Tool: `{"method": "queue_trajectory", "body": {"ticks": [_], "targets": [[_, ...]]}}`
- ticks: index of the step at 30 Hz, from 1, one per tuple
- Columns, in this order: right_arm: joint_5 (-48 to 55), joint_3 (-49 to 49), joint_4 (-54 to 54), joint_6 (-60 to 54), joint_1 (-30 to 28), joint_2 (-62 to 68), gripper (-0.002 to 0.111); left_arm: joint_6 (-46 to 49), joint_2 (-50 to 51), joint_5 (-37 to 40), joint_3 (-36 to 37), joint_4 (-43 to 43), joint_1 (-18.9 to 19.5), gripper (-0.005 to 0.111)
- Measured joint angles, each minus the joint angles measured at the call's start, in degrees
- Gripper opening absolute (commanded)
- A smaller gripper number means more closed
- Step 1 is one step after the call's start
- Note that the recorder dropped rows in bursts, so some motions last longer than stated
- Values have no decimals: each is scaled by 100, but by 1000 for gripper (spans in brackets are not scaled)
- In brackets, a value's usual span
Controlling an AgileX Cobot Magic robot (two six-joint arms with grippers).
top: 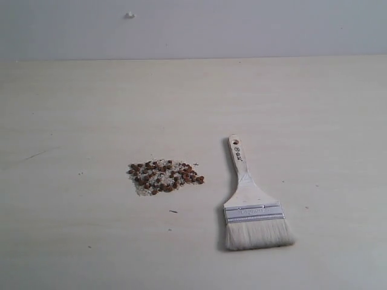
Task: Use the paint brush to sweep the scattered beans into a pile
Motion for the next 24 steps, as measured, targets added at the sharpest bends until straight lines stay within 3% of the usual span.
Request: {"method": "queue_trajectory", "body": {"ticks": [6, 12, 19, 24], "targets": [[-349, 903, -69, -271, -573, -1289, 0, 0, 0, 0, 0, 0, 0, 0], [-372, 1301, -69, -359, -609, -2124, 0, 0, 0, 0, 0, 0, 0, 0], [-232, 1339, -185, -370, -609, -2222, 0, 0, 0, 0, 0, 0, 0, 0], [248, 1339, -1145, 599, -609, -2346, 0, 0, 0, 0, 0, 0, 0, 0]]}}
